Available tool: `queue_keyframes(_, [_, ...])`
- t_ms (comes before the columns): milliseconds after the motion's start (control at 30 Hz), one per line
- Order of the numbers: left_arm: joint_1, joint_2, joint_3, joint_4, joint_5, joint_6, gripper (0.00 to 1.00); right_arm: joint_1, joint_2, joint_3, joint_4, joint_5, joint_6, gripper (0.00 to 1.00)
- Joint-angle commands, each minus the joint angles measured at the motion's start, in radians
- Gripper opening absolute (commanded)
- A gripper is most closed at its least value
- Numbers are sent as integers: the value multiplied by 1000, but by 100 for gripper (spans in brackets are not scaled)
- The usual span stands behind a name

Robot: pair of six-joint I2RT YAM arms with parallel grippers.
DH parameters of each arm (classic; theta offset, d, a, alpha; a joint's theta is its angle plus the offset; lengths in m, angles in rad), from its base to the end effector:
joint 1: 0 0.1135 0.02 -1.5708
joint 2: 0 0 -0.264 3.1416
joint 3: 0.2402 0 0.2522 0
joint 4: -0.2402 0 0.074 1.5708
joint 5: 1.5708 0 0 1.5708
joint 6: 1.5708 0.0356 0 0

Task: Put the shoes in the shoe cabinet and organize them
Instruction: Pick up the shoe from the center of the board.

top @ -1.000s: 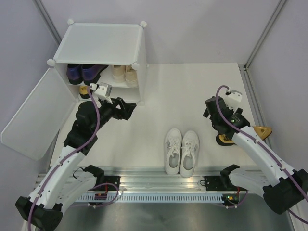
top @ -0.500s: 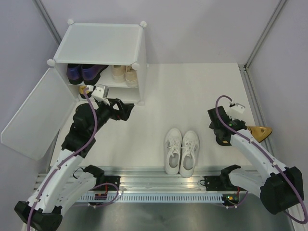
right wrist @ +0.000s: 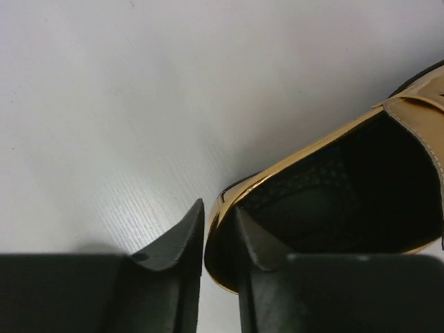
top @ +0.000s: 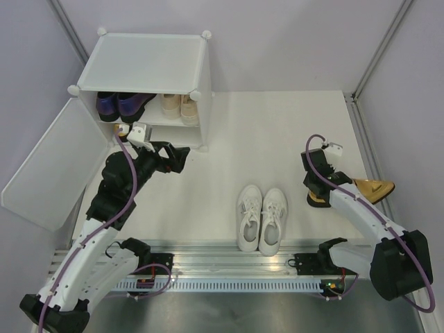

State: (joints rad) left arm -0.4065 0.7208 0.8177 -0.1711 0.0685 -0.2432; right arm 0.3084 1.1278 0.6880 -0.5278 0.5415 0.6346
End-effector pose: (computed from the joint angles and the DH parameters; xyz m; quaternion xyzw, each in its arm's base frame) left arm 0.1542 -0.0690 0.3630 0.0830 0.7281 -0.2408 0.6364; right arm 0.2088 0.0473 0.2159 0.2278 0.8950 -0.0975 0.3710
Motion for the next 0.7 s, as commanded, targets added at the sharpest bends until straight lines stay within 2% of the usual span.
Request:
queue_keyframes(0, [-5,-21,0,13,-48,33,100,11,32,-1,135,-184,-47,24])
queue_keyframes(33, [-5,-27,-3,13,-55,33,100,11,33,4,140,-186,-56,22])
queue_keyframes(100, [-5,-32,-5,13,-65,35,100,11,26,18,152,-189,-81,5])
queue_keyframes(167, [-5,-38,-5,13,-65,32,100,11,12,34,158,-186,-96,1])
queue_keyframes(667, [-5,-44,-6,7,-153,27,100,11,46,327,193,-206,-271,1])
